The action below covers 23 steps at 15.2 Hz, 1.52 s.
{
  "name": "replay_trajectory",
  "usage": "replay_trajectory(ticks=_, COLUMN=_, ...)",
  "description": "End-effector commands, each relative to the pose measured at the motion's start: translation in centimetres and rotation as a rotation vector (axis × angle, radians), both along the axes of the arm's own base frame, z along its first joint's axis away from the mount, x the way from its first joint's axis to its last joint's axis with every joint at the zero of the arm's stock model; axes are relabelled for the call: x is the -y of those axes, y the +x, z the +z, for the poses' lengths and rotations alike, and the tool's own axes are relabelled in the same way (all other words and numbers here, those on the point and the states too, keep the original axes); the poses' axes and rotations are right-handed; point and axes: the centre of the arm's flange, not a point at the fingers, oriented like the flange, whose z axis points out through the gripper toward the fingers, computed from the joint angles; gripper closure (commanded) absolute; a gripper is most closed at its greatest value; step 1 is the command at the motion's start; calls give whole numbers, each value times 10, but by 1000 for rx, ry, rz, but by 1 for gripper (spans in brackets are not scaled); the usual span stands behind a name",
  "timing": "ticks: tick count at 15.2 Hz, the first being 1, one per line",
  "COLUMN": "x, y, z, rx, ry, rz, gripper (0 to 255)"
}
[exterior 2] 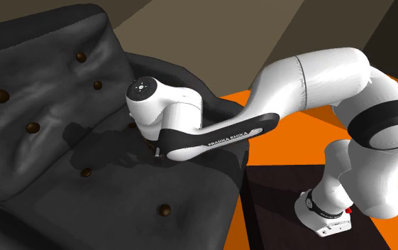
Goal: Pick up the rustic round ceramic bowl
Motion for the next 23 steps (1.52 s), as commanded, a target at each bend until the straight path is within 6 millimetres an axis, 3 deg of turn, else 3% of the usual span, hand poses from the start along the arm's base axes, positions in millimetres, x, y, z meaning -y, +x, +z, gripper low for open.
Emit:
replay_trajectory(ticks=1, x=0, y=0, z=-2, rx=0, ry=0, rz=0, gripper=255)
replay_trajectory(ticks=10, x=0, y=0, z=-2, rx=1, ry=0, rz=0, gripper=255)
replay_trajectory(ticks=23, x=0, y=0, z=67, rx=1, ry=0, rz=0, gripper=255)
